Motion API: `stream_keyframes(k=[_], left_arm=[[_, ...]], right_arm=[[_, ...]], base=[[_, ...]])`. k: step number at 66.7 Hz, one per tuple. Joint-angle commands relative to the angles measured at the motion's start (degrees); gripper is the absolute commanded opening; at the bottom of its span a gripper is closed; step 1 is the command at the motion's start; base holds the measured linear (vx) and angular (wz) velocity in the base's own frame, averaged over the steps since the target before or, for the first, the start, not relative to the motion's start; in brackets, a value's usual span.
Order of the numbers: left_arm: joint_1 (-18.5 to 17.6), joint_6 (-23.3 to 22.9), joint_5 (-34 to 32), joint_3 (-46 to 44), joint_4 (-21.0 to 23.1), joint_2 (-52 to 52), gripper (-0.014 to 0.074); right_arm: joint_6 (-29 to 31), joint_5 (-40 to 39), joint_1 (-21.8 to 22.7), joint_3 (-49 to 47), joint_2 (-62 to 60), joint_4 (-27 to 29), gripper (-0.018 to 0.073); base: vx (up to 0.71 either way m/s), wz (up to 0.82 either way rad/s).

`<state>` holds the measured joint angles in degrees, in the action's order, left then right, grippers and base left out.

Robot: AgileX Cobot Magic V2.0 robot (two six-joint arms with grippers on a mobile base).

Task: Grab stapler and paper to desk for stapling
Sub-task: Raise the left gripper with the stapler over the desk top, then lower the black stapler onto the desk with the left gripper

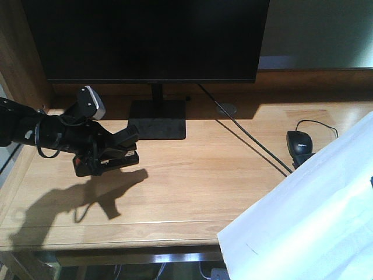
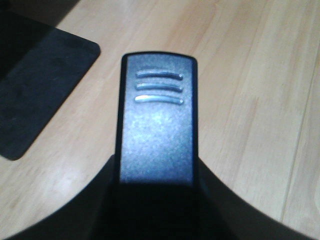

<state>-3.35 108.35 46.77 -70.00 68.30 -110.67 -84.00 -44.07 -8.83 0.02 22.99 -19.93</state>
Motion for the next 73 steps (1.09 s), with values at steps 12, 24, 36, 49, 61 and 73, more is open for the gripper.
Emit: stream_keyframes(k=[12,24,36,49,61,73], left_arm=[[-0.1,0.9,6.6,-6.6,5.0,-4.3,-0.0007],[-0.1,3.0,6.2,-6.8,5.0,-6.7,-0.0007],[-0.1,5.8,4.2,-6.8,5.0,-7.2,-0.0007],[-0.1,5.8,5.2,-6.8,5.0,-7.1,-0.0007],[-0.2,5.9,1.7,-6.8,5.0,-7.2,-0.0004],[-0.2,12.0,0.5,-6.8,5.0,-7.3,0.0026]], right_arm=[[0.6,-3.8,0.1,-1.5,0.4,0.3,-0.0005],[0.6,-3.8,0.1,-1.5,0.4,0.3,-0.0005],[0.6,-3.8,0.1,-1.5,0.4,0.3,-0.0005],[0.6,-3.8,0.1,-1.5,0.4,0.3,-0.0005],[0.6,-3.8,0.1,-1.5,0.4,0.3,-0.0005],[0.6,-3.8,0.1,-1.5,0.4,0.3,-0.0005]], base=[[0.00,0.00],[0.00,0.00],[0.00,0.00],[0.00,0.00],[0.00,0.00],[0.00,0.00]])
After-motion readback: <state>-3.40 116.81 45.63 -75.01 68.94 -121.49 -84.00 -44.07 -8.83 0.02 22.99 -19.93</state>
